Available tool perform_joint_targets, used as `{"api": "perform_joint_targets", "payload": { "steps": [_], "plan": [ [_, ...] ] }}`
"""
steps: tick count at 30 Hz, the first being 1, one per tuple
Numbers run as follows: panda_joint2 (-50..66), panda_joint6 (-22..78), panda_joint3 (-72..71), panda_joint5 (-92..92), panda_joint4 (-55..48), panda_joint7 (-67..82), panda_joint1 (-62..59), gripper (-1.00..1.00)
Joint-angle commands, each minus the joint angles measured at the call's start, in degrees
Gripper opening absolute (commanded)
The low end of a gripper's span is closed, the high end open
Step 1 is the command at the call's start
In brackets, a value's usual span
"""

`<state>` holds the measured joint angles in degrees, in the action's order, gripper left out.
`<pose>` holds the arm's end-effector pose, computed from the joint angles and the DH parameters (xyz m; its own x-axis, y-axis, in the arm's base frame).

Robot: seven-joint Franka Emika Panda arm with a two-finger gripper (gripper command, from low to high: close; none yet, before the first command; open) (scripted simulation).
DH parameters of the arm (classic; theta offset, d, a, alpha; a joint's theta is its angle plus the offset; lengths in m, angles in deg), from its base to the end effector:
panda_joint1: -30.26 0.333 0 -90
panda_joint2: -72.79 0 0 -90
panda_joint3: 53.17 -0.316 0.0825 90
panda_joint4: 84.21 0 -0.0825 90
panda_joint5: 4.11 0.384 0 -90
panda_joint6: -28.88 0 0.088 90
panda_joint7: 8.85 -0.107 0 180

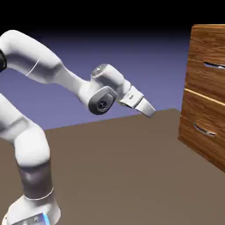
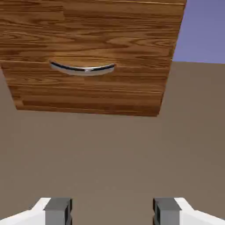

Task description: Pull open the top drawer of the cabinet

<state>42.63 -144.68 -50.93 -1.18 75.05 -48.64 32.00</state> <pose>0.4003 -0.0076 0.4545 0.5250 -0.6899 0.4984 -0.4837 -0.7237 -0.4923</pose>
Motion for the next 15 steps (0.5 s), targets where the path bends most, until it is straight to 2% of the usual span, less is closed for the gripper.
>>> {"api": "perform_joint_targets", "payload": {
  "steps": [1,15],
  "plan": [
    [2.08,0.38,1.86,2.43,-1.45,2.21,0.87,0.00],
    [31.15,5.63,27.91,36.46,-21.67,33.17,13.10,0.00]
  ]
}}
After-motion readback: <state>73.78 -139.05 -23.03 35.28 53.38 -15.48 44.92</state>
